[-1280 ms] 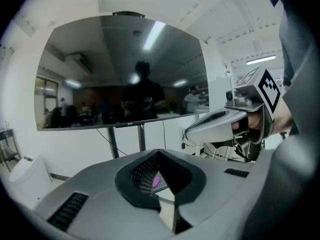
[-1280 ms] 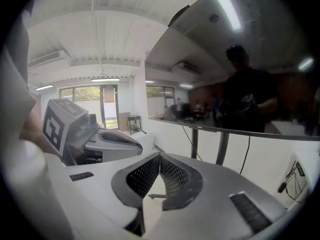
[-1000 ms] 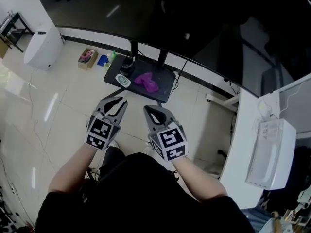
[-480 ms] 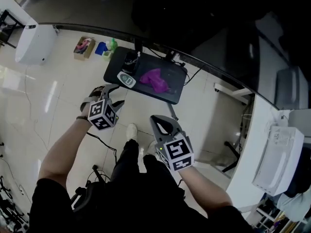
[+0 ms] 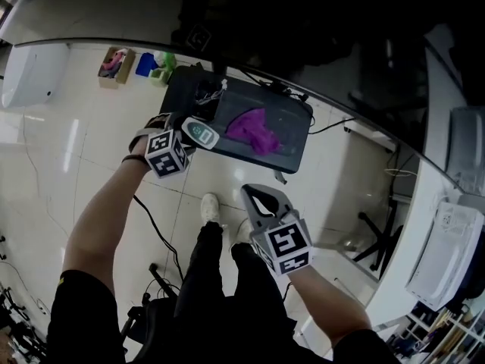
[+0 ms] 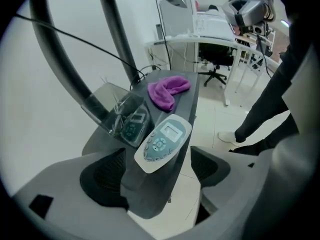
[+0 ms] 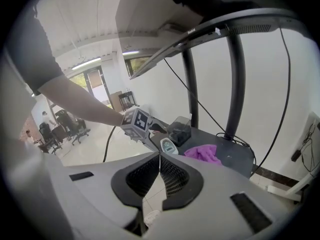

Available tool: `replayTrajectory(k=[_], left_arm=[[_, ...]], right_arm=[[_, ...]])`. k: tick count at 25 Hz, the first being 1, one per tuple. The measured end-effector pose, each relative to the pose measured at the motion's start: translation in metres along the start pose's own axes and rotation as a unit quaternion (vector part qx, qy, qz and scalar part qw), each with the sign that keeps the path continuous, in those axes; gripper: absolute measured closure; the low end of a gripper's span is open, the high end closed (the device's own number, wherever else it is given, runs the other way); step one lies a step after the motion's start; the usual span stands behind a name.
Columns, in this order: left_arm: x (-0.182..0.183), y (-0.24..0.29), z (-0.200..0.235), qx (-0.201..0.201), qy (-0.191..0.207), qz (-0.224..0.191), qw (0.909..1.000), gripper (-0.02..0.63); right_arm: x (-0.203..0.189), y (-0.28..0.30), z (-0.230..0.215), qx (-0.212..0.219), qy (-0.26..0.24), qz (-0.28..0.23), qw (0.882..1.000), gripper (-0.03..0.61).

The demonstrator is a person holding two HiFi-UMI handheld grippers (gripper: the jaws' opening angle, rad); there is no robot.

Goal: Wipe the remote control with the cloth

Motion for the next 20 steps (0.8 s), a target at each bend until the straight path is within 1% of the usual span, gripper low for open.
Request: replayTrajectory(k=[1, 4, 6, 9, 13, 17, 20], left_arm=[[-0.001, 0.005, 0.004, -0.01, 0.0, 0.001, 1.0, 0.202], [-0.003, 0.015, 0.011, -0.031, -0.002, -0.005, 0.9995, 0.202], [-0.001, 0.019, 0.01, -0.037, -0.007, -0.011, 0.9992, 0.202], [-0.001, 0.023, 0.006, -0.031, -0.013, -0.012, 0.9994, 0.204], [-0.01, 0.024, -0.01, -0.032, -0.005, 0.002, 0.9995, 0.215], [-0.009, 0.02, -0.015, -0.027, -0.021, -0.005, 0.9994, 0.215], [-0.008, 0.022, -0.013, -0.015, -0.03, -0.005, 0.9994, 0.215]], right_arm=[[-0.001, 0.006, -0.001, 0.002, 0.001, 0.002, 1.0, 0.554], [-0.005, 0.017, -0.003, 0.007, 0.003, 0.008, 1.0, 0.554], [-0.007, 0.021, -0.005, 0.008, 0.006, 0.009, 1.0, 0.554], [-0.005, 0.025, -0.007, 0.009, 0.006, 0.009, 1.0, 0.554], [-0.004, 0.028, -0.008, 0.011, 0.008, 0.005, 1.0, 0.554], [0.0, 0.032, -0.009, 0.016, 0.005, 0.0, 1.0, 0.554], [-0.001, 0.034, -0.011, 0.017, 0.002, 0.001, 1.0, 0.554]])
Point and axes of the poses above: the fingertips, and each gripper's own axes: y forward along the fingers, z to its left, x out of its top, the point moved 7 cm from there along -y, backward along the fingers, and after that the axes turned 5 degrees about -y, right-handed, at the moved point
